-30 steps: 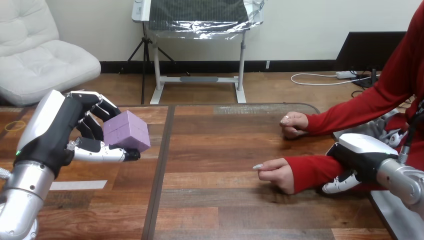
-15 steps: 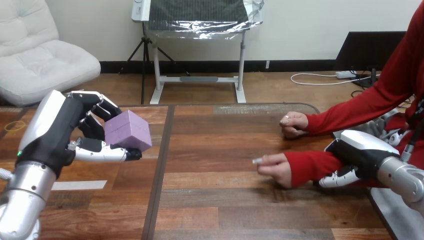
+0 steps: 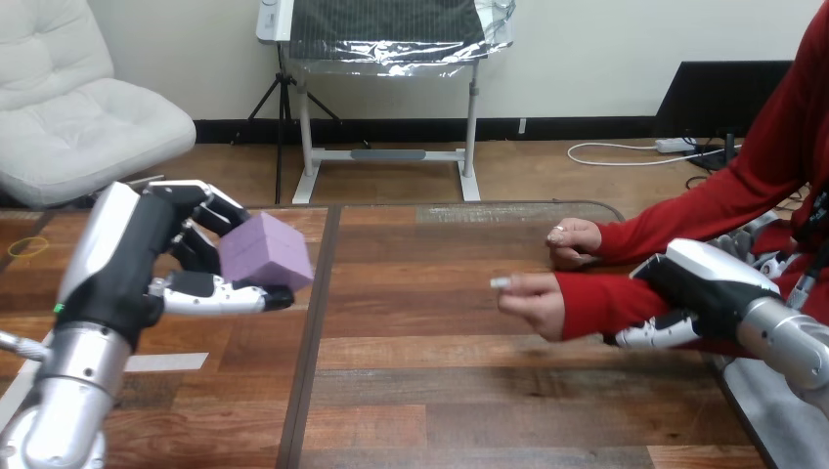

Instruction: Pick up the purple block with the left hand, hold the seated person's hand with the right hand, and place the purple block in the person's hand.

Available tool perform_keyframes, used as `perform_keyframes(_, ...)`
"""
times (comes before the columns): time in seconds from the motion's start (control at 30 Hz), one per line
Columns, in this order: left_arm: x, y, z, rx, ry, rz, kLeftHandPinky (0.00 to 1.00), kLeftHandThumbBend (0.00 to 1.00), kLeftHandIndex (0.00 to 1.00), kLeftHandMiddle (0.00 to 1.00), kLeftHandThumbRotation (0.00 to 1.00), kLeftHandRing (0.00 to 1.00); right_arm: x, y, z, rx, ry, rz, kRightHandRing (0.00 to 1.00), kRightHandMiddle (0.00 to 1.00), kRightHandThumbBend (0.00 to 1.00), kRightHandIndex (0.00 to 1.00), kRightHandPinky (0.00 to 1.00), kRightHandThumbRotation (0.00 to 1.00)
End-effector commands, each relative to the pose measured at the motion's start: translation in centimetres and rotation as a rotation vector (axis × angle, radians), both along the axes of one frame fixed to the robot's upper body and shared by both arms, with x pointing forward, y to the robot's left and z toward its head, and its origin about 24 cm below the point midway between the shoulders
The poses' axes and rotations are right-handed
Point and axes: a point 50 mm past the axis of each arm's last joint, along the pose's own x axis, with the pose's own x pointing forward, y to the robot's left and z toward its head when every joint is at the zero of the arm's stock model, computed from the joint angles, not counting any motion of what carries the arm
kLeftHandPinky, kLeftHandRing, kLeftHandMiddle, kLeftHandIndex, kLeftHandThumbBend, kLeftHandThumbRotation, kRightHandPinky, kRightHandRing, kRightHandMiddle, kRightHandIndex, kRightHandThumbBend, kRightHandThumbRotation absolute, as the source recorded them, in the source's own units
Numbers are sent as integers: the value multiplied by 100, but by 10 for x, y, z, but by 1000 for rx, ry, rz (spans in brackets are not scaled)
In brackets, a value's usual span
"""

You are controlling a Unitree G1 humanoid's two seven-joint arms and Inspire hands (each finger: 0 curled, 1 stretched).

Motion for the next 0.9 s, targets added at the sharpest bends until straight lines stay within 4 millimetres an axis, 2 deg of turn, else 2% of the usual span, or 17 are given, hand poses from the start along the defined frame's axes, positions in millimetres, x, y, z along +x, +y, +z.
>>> perform_keyframes(0.0,16,-13,17,-43,-100,-34,29,84,40,37,0,33,19,15,33,68,-162,44,32,38,49,41,27,39)
perform_keyframes(0.47,34,-32,7,-152,-109,-64,31,83,40,39,0,35,25,26,46,102,-213,93,31,37,50,40,27,39)
perform_keyframes(0.87,52,-51,-2,-239,-106,-103,35,82,40,40,0,38,27,39,55,129,-229,149,34,40,54,42,30,46)
